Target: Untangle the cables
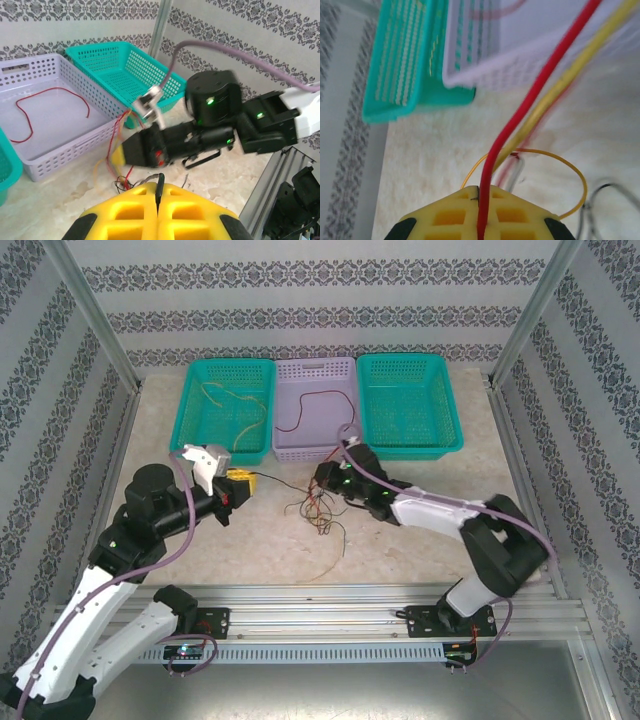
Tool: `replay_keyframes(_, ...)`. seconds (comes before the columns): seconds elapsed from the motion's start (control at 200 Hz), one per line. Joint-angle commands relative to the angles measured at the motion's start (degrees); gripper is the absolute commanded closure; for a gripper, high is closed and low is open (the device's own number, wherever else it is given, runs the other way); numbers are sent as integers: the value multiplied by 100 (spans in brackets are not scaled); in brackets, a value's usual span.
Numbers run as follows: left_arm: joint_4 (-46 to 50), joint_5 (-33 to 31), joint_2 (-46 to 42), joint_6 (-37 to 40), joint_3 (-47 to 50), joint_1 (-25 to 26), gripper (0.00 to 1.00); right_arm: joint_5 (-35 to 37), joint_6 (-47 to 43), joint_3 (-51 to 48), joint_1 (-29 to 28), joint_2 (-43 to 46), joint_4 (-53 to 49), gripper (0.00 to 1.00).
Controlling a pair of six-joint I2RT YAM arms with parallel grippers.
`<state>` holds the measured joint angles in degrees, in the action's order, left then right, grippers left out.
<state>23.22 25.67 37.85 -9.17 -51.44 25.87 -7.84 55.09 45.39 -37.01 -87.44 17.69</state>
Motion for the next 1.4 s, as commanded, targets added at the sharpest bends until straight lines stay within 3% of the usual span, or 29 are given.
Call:
replay_keyframes(0.0,261,-466,-222,143,-365,50,100,726,-421,-424,429,794,-439,100)
replay_keyframes(0.255,1253,-1676,-410,305,-905,50,100,1335,-1014,-992,1294,2641,-1463,100)
replay_keyframes(0.365,1542,-2194,-406,345,-1206,52,100,1288,-1058,-1177,1712,3243,-1770,100)
replay_keyframes(0.49,1896,-2648,-284,421,-1623,50,100,854,-1057,-1272,1977,3523,-1843,100)
replay_keyframes(0.63,2121,-3228,-145,484,-1986,53,100,1024,-1241,-1274,2093,3767,-2183,100)
replay_keyframes(0.944,2329,-4251,-36,462,-2437,54,100,845,-1352,-1376,3352,4613,-2807,100)
replay_keyframes(1.029,2214,-4038,-20,409,-2482,56,100,537,-1247,-1549,3523,4821,-2643,100)
replay_keyframes(1.194,2054,-3375,353,170,-2599,57,100,-171,-1171,-1611,3340,4552,-2413,100)
replay_keyframes(1.394,1669,-2452,821,-142,-2439,52,100,-122,-1478,-1494,2152,4167,-2327,100)
